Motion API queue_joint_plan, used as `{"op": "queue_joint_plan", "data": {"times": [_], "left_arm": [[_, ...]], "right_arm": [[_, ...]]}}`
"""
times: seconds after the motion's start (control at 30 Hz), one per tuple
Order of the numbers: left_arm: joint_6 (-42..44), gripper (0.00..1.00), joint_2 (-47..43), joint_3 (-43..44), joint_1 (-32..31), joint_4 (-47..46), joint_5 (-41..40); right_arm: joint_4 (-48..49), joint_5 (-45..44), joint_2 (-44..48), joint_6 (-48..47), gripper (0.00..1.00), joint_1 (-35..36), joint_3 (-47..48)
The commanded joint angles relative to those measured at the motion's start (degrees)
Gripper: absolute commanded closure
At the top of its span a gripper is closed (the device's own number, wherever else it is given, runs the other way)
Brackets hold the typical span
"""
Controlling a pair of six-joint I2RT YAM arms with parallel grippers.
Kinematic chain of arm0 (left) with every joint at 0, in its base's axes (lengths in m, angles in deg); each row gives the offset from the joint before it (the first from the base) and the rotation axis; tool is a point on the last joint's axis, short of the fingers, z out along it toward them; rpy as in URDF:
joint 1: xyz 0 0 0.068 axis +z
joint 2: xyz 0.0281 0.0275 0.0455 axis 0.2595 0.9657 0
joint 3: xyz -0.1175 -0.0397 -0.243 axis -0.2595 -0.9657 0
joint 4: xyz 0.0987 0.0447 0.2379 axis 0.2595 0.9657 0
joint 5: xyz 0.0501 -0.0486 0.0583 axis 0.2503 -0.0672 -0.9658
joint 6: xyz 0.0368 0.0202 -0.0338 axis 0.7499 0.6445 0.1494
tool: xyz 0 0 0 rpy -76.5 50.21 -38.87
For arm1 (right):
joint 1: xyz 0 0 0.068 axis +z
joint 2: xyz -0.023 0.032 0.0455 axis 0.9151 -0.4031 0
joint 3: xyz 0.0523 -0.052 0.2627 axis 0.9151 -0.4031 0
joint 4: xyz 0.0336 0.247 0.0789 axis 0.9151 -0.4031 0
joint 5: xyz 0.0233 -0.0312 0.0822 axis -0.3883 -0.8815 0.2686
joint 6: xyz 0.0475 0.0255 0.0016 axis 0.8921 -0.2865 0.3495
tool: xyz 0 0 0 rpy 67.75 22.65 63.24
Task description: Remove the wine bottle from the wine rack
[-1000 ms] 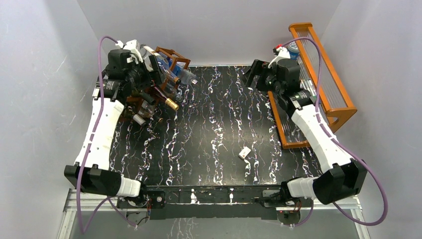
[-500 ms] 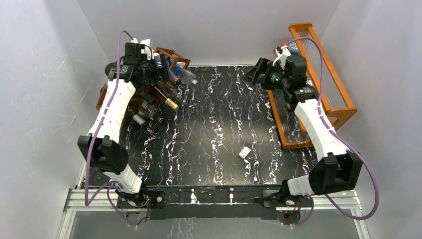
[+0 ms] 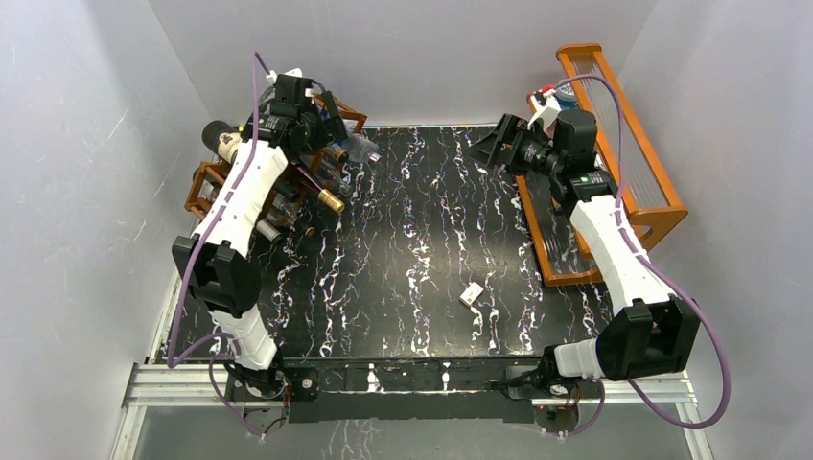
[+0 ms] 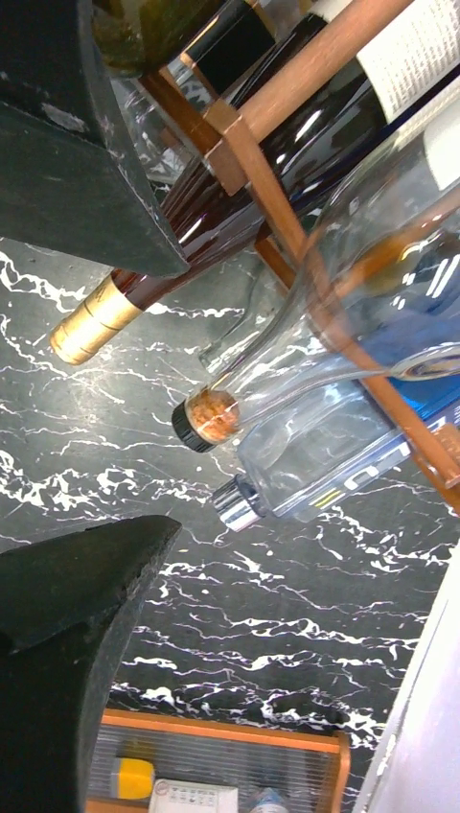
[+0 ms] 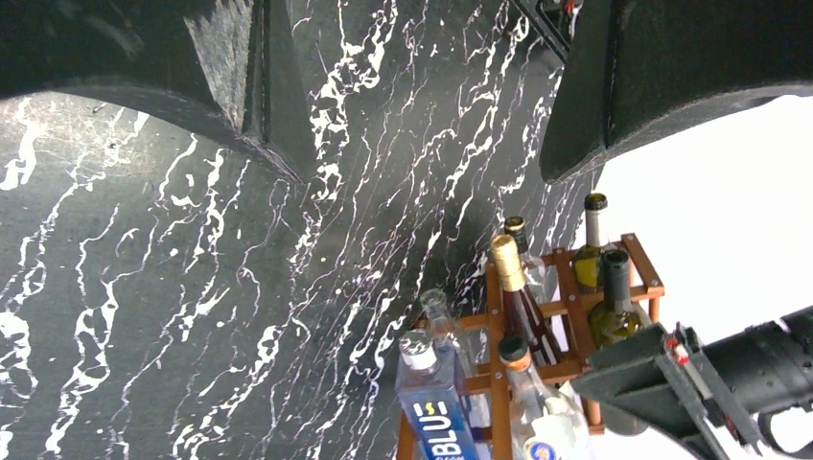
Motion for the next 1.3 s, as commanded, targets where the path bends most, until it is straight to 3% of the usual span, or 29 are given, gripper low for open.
{"op": "queue_joint_plan", "data": {"times": [0.0, 0.17, 0.3, 0.6, 0.97, 1.27], "left_arm": [[1.5, 0.05, -1.37, 2.16, 0.26, -0.33, -2.49], [7.47, 0.02, -9.11, -2.34, 0.23, 1.8, -5.12], [11.42, 0.02, -16.12, -4.57, 0.23, 4.41, -6.99], [13.54, 0.02, -28.29, -5.2, 0.33, 8.02, -14.59], [11.55, 0.02, -34.6, -11.91, 0.29, 8.64, -10.14], [11.77, 0.02, -39.17, -16.49, 0.28, 8.81, -10.43]], "right_arm": [[2.03, 3.54, 0.71, -2.93, 0.02, 2.88, 1.25], [2.52, 1.07, -2.74, -4.08, 0.02, 11.51, 3.7], [11.61, 0.04, -6.4, -0.4, 0.02, 19.88, 3.46], [21.97, -5.55, -23.43, 8.56, 0.02, 36.01, 13.55], [25.95, -12.5, -41.13, 15.55, 0.03, 42.42, 28.74], [22.94, -13.79, -51.19, 17.25, 0.14, 43.77, 40.39]]}}
